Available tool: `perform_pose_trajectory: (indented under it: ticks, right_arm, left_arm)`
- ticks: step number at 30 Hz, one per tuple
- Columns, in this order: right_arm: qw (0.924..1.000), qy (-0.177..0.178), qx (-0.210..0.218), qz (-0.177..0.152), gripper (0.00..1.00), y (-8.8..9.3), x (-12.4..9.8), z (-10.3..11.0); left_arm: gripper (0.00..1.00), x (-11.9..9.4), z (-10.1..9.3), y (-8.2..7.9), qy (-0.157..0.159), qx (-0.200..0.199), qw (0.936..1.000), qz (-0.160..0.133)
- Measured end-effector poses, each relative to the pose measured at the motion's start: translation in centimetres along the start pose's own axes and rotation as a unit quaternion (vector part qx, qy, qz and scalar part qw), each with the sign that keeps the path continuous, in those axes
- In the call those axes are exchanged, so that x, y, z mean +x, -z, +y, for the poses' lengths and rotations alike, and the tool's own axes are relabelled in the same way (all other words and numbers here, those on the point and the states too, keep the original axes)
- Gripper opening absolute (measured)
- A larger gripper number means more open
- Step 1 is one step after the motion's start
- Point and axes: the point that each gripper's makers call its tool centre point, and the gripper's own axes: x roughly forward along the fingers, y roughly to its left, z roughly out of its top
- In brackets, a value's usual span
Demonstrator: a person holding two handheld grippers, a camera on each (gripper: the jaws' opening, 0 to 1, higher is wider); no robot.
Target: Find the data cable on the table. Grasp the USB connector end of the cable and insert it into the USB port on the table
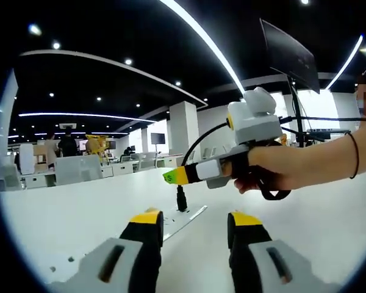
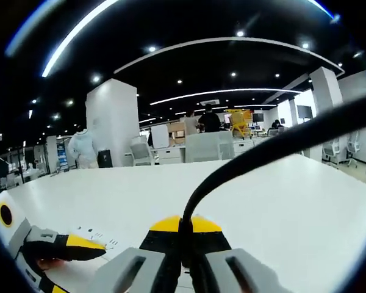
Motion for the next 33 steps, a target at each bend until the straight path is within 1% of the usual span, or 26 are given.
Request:
perform_pose_trajectory:
  ticks: [1,5,7,12,14,16,23,27,33]
  right_arm:
    - [0.9998,-0.004,0.018,-0.004,0.04,0.0,-0.1,0.0]
    - [0.9998,-0.004,0.017,-0.007,0.04,0.1,-0.2,0.1]
    - [1.0,-0.005,0.003,-0.002,0.04,0.0,-0.1,0.3]
    - [0.9998,-0.009,-0.017,0.003,0.04,0.2,0.3,1.0]
    - [0.9998,-0.004,-0.021,0.003,0.04,0.1,0.3,0.8]
    - [1.0,-0.002,-0.009,0.001,0.04,0.1,0.3,0.5]
    - [0.9999,-0.004,0.012,-0.009,0.04,0.1,0.1,0.4]
    - [0.9999,-0.002,0.006,-0.008,0.04,0.2,0.1,0.5]
    - [0.9998,0.0,0.012,-0.014,0.04,0.1,0.3,0.3]
  left_arm:
    - [0.42,0.0,0.0,0.0,0.0,0.0,1.0,0.0]
    - [0.42,0.0,0.0,0.0,0.0,-0.001,1.0,-0.001]
    - [0.42,0.0,0.0,-0.1,-0.001,-0.002,1.0,-0.001]
    - [0.42,0.0,0.1,-0.1,-0.001,-0.002,1.0,-0.001]
    - [0.42,0.0,0.1,-0.1,-0.001,-0.002,1.0,-0.001]
    - [0.42,0.0,0.1,0.0,-0.001,-0.001,1.0,0.0]
    - [0.42,0.1,0.1,0.0,-0.001,0.001,1.0,0.002]
    - [0.42,0.1,0.1,0.1,-0.001,0.003,1.0,0.004]
    - [0.42,0.0,0.1,0.2,-0.002,0.004,1.0,0.006]
